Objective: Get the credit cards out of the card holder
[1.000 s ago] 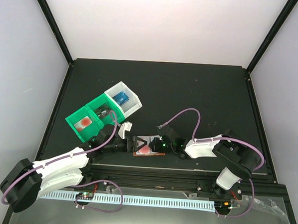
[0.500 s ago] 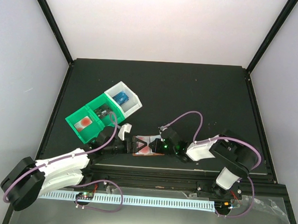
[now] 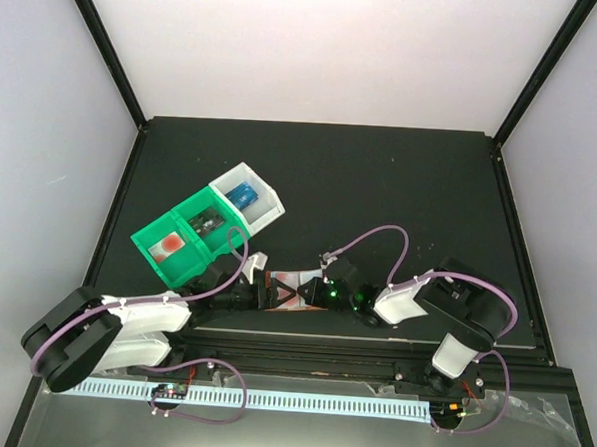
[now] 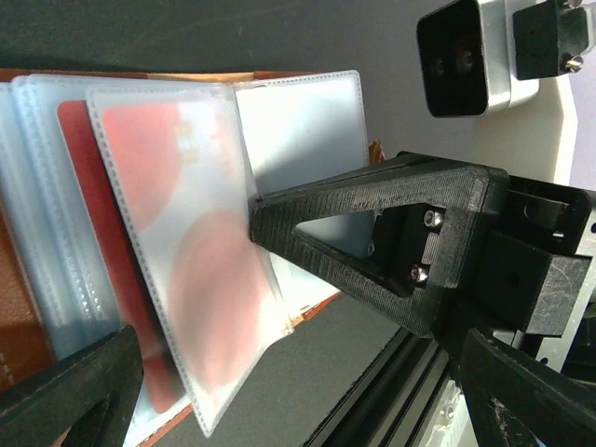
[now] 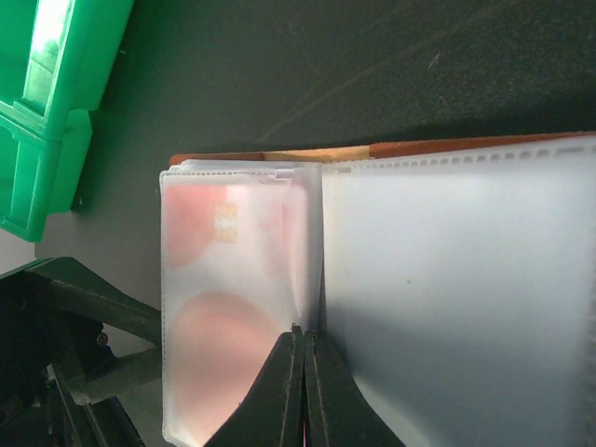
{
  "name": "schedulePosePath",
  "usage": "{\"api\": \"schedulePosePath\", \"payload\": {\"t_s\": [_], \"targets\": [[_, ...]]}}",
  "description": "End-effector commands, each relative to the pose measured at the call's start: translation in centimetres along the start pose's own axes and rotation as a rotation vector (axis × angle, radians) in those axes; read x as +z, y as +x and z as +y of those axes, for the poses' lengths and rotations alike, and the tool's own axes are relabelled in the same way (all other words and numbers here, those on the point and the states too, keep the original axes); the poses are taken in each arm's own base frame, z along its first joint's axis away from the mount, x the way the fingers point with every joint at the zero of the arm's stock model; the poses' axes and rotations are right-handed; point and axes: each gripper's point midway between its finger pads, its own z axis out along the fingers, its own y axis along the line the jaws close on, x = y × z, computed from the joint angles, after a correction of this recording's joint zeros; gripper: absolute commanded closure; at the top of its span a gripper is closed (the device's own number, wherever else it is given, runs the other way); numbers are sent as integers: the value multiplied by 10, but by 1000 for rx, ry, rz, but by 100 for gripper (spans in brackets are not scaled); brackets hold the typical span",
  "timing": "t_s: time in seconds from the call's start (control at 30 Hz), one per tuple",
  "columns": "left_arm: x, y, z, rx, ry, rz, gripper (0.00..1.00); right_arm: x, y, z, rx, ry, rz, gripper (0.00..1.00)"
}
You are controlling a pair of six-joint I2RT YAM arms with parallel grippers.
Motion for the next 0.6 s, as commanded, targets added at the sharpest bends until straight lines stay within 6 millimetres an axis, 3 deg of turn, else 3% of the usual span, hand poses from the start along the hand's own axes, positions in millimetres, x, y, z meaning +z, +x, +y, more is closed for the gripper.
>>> {"api": "schedulePosePath", "payload": {"t_s": [0.0, 0.13, 0.43, 0.57], "targets": [[4, -1, -7, 16, 37, 5, 5, 0, 28, -39, 35, 116, 86, 97], [1, -3, -4, 31, 9, -7, 6, -1, 28, -37, 37, 104, 83, 97], [-8, -14, -26, 72, 48, -48, 13, -1, 26, -30, 42, 76, 80, 97], [-7, -14, -25, 84, 33, -46, 12, -3, 26, -30, 50, 71, 71, 97]]}}
